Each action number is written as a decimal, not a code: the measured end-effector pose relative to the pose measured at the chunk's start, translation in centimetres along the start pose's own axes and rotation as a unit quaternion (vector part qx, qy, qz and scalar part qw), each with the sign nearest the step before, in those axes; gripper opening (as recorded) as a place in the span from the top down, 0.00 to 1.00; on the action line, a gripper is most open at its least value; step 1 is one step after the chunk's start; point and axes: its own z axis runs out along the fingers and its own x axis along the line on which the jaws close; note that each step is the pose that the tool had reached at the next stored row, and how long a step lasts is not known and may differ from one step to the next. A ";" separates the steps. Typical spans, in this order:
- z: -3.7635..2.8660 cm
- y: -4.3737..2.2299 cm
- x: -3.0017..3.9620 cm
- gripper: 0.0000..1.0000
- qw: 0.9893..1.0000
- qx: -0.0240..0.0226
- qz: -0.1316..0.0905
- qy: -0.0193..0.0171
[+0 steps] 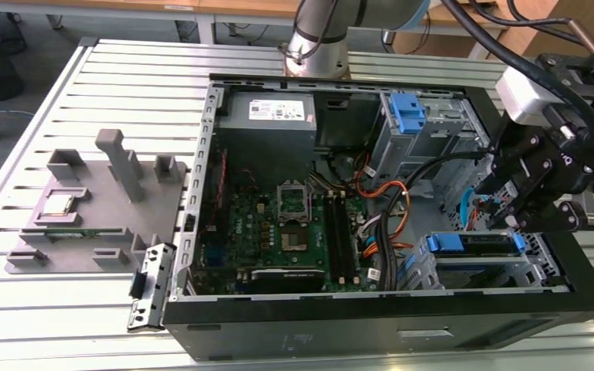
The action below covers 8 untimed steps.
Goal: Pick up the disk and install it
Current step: 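Insert the first disk wire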
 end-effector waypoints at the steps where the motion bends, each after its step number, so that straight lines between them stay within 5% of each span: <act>1: 0.03 -0.17 -0.02 0.52 1.000 0.000 0.000 0.000; 8: 0.09 -0.96 -0.12 0.52 1.000 -0.001 0.000 0.000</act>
